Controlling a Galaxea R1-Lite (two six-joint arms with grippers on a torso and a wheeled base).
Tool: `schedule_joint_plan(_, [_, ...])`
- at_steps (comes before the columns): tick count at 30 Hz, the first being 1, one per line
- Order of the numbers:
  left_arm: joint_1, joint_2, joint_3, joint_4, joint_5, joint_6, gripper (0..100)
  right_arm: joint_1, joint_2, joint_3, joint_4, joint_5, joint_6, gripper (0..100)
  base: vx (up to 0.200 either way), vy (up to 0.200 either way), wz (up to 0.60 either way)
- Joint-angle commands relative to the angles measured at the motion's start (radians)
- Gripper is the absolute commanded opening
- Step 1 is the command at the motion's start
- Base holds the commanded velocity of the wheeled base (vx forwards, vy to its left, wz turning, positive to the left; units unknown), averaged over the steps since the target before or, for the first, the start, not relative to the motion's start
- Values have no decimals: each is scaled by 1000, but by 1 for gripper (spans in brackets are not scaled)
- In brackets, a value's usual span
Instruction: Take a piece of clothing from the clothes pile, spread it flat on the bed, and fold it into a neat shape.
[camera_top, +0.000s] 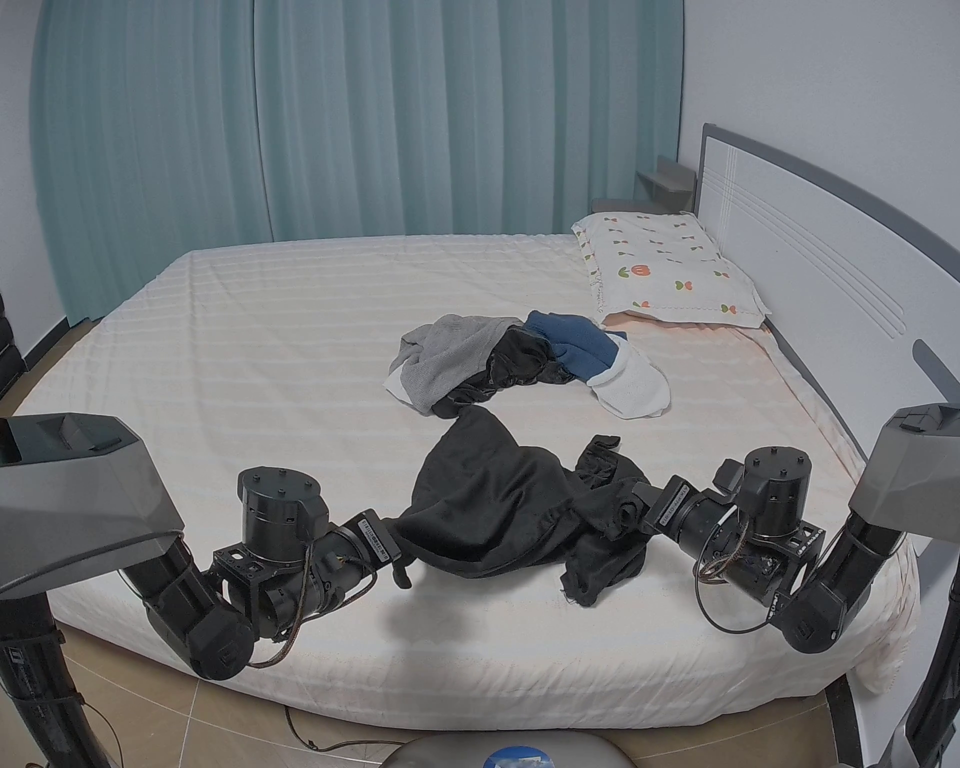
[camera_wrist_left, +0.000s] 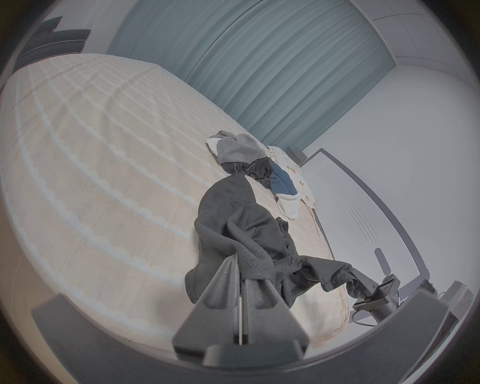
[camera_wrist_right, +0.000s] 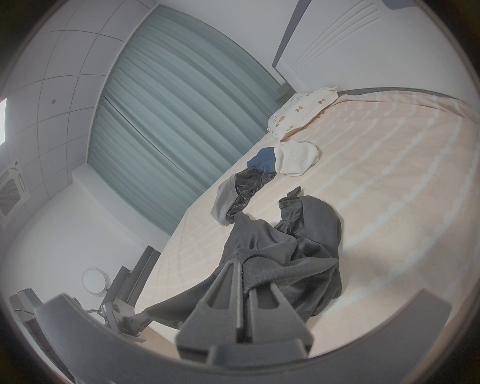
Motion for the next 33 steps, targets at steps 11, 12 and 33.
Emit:
schedule_joint_plan(11, [2, 0, -2, -1, 1, 1, 0, 12, 114, -18, -163, -178, -177, 0, 0, 200, 0])
schedule_joint_plan(12, [0, 0, -2, -1, 1, 3, 0, 9, 126, -21, -183, -189, -190, 0, 0, 200, 0])
schedule_joint_plan(33, [-7, -2, 6, -1, 0, 3, 0, -3, 73, -32, -212, -169, -121, 0, 0, 200, 0])
